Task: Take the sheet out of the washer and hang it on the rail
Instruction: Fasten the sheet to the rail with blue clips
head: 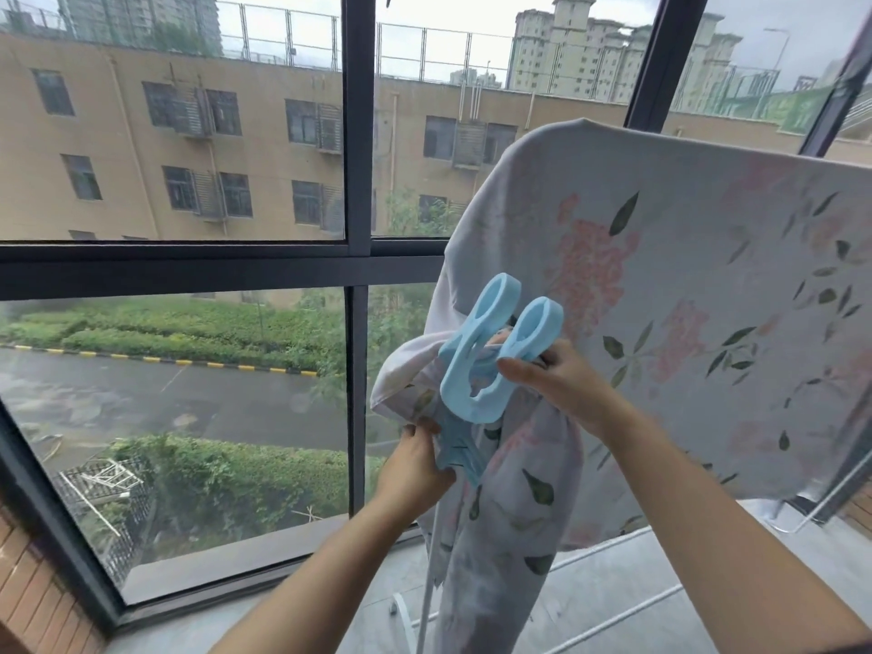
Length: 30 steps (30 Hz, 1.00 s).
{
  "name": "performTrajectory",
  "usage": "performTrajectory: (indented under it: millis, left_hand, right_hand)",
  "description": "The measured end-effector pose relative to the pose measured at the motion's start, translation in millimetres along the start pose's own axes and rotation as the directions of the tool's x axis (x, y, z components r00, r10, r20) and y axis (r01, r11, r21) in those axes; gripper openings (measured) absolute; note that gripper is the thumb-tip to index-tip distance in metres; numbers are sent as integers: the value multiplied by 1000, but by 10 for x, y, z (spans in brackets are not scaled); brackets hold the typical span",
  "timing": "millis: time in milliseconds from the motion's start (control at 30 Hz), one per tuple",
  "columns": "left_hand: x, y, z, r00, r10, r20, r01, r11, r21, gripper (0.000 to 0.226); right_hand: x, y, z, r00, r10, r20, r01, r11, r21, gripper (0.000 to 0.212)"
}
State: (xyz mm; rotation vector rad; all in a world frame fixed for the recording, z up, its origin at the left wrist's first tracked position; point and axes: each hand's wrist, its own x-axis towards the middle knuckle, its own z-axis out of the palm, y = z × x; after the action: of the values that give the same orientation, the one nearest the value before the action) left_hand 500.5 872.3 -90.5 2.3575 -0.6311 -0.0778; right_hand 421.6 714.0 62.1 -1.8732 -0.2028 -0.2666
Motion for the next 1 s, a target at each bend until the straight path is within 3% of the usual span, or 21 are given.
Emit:
performTrajectory:
  millis: [67, 167, 333, 467, 567, 800, 900, 1000]
  left_hand:
    - [26, -57, -2, 997, -78, 9, 78, 995, 63, 36]
    - [36, -102, -41, 976, -197, -94, 203, 977, 65, 25]
    - [-76, 27, 93, 988, -82, -131, 100, 986, 137, 52]
    - [-119, -6, 152, 997, -78, -20, 80, 990, 120, 43]
    - [-132, 10, 212, 996, -68, 55, 59, 989, 138, 57]
    - [-128, 277, 357, 976, -101, -191, 125, 985, 115, 107]
    - [-124, 418, 466, 961, -165, -222, 198, 971, 137, 109]
    - [-140, 450, 548, 931, -180, -316, 217, 972, 86, 97]
  right_hand:
    - [-1, 5, -2, 1000, -5, -3, 5, 1000, 0, 21]
    - [4, 14, -19, 1000, -8, -8, 8, 999, -31, 22]
    - [-14, 49, -17, 1000, -20, -11, 19, 999, -51, 22]
    - [-53, 69, -48, 999, -25, -25, 24, 999, -42, 20]
    - [-75, 70, -97, 999, -31, -18, 30, 999, -44, 18]
    - [-133, 94, -313, 1000, -3, 26, 5, 997, -75, 16]
    - [-105, 108, -373, 999, -2, 35, 5, 997, -78, 17]
    - [-58, 164, -445, 998, -16, 61, 21, 997, -80, 19]
